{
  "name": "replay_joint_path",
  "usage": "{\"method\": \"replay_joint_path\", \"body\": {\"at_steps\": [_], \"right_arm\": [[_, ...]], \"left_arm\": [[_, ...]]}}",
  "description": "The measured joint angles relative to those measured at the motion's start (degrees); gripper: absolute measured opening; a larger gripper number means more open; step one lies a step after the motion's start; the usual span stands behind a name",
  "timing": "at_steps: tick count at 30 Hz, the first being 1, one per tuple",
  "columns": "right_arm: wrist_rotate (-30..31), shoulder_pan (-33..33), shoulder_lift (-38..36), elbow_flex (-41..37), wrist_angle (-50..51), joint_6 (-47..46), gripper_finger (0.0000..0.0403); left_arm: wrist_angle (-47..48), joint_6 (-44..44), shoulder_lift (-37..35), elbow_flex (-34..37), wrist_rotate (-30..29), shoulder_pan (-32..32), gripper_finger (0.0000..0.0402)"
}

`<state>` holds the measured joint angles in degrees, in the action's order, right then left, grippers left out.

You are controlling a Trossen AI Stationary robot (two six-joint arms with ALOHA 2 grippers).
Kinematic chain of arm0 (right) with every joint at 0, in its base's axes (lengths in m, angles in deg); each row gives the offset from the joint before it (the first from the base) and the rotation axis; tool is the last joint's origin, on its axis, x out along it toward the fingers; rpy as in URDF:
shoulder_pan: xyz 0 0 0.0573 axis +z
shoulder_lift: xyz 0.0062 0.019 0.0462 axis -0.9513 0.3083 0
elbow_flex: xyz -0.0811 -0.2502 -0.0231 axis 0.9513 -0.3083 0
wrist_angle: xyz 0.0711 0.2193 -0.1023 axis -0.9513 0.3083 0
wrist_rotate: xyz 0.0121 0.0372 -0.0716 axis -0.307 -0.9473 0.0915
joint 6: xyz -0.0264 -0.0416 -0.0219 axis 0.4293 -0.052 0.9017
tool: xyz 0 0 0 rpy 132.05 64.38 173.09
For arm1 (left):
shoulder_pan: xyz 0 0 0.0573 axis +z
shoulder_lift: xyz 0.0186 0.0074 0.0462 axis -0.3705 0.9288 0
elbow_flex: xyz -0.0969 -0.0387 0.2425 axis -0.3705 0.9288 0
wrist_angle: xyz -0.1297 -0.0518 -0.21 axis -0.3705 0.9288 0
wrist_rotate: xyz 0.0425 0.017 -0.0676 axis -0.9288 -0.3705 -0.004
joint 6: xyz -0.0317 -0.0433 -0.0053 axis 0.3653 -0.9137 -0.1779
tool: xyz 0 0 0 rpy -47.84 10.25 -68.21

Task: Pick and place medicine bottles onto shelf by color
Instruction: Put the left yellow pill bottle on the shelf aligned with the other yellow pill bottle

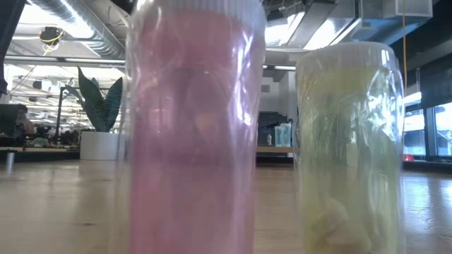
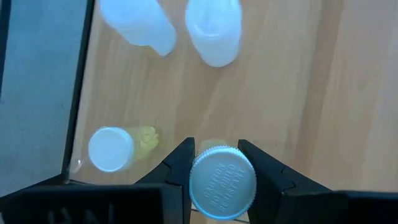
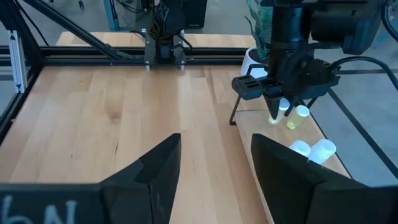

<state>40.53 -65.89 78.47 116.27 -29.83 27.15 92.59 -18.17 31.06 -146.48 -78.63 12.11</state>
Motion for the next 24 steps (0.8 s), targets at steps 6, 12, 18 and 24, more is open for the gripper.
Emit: {"method": "replay_joint_path", "body": {"at_steps": [6,12,18,24], "right_arm": [[0.00,0.00,0.00,0.00,-0.04,0.01,0.0197],[0.00,0.00,0.00,0.00,-0.07,0.01,0.0197],[0.00,0.00,0.00,0.00,-0.07,0.01,0.0197],[-0.01,0.00,0.00,0.00,-0.07,0.00,0.0197]], "left_arm": [[0.11,0.40,0.00,0.00,0.28,0.16,0.0089],[-1.23,0.42,0.00,0.00,1.58,0.16,0.0089],[-1.25,0.42,0.00,0.00,1.64,0.16,0.0089],[-1.14,0.42,0.00,0.00,1.64,0.16,0.0089]]}}
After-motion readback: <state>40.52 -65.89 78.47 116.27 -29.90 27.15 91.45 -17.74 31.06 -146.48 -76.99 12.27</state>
